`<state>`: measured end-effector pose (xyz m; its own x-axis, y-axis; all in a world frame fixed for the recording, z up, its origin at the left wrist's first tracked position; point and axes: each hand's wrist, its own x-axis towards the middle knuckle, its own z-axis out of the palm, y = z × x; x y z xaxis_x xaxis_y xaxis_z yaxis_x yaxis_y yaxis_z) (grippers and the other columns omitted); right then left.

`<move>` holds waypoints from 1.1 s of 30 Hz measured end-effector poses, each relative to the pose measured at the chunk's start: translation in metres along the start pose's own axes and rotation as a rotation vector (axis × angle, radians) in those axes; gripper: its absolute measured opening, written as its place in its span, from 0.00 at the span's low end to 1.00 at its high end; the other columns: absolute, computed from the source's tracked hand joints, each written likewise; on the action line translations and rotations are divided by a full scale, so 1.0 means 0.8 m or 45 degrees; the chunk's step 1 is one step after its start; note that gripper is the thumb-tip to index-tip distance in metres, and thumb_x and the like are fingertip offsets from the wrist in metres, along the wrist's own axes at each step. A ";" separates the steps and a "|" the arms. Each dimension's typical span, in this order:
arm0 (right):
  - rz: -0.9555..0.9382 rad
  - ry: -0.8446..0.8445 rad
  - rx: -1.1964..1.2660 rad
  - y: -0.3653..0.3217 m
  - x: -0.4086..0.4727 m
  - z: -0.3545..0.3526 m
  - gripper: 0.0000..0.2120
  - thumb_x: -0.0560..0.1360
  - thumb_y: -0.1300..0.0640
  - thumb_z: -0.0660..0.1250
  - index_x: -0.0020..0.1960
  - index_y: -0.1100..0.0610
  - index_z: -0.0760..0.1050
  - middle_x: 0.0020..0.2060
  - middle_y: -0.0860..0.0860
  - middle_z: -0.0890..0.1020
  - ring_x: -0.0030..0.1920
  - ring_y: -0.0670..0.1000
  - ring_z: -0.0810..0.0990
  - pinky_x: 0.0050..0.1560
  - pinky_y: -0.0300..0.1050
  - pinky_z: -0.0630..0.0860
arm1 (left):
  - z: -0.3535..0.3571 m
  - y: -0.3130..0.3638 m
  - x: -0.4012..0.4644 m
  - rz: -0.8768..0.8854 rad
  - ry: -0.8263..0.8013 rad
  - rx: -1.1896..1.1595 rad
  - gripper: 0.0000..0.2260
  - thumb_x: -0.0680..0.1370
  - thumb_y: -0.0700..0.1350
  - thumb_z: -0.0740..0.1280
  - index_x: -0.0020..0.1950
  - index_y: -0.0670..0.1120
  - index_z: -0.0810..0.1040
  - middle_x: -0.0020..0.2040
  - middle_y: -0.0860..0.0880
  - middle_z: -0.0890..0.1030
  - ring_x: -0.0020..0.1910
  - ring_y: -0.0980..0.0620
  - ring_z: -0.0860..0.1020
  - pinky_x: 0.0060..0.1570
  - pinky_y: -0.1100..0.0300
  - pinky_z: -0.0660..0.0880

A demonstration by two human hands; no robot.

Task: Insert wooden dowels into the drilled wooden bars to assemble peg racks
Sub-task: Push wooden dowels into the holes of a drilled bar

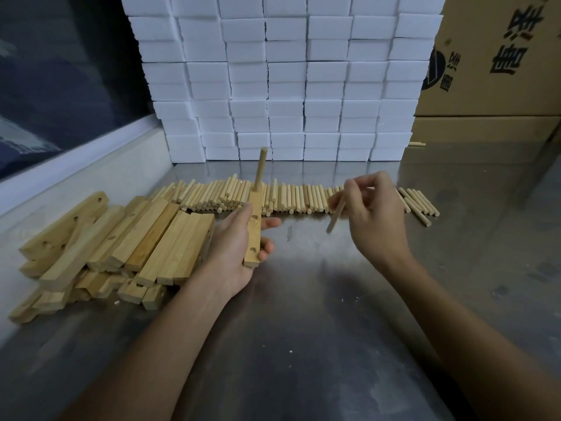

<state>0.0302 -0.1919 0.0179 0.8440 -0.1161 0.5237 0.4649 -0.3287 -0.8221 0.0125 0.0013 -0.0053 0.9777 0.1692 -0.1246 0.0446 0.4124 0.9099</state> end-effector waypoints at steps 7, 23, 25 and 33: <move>0.432 -0.169 0.543 -0.010 -0.006 0.013 0.08 0.83 0.54 0.62 0.49 0.57 0.74 0.28 0.47 0.72 0.25 0.44 0.64 0.23 0.38 0.59 | -0.001 0.001 -0.001 -0.040 -0.013 -0.005 0.10 0.84 0.48 0.59 0.59 0.43 0.74 0.37 0.44 0.84 0.21 0.52 0.70 0.16 0.66 0.61; 0.448 -0.284 0.587 -0.004 -0.009 0.022 0.14 0.86 0.56 0.54 0.49 0.57 0.76 0.31 0.48 0.74 0.30 0.44 0.68 0.35 0.39 0.64 | 0.003 -0.006 -0.001 0.020 0.003 0.087 0.09 0.84 0.44 0.58 0.55 0.40 0.74 0.38 0.43 0.76 0.21 0.53 0.68 0.15 0.65 0.57; 0.469 -0.278 0.581 -0.004 -0.010 0.021 0.11 0.85 0.54 0.57 0.51 0.54 0.77 0.37 0.49 0.81 0.36 0.44 0.76 0.41 0.39 0.69 | 0.004 -0.007 -0.002 0.025 0.008 0.102 0.08 0.84 0.44 0.59 0.53 0.40 0.74 0.38 0.43 0.75 0.21 0.53 0.68 0.15 0.66 0.56; 0.622 -0.276 0.757 0.005 -0.003 0.009 0.10 0.82 0.53 0.62 0.49 0.59 0.75 0.32 0.50 0.78 0.31 0.46 0.74 0.35 0.39 0.72 | 0.003 -0.007 -0.001 0.030 -0.010 0.104 0.07 0.84 0.44 0.60 0.56 0.43 0.76 0.37 0.45 0.77 0.21 0.51 0.69 0.15 0.66 0.57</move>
<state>0.0320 -0.1860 0.0118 0.9938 0.0868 0.0688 0.0426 0.2742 -0.9607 0.0117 -0.0037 -0.0096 0.9802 0.1707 -0.1000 0.0379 0.3339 0.9419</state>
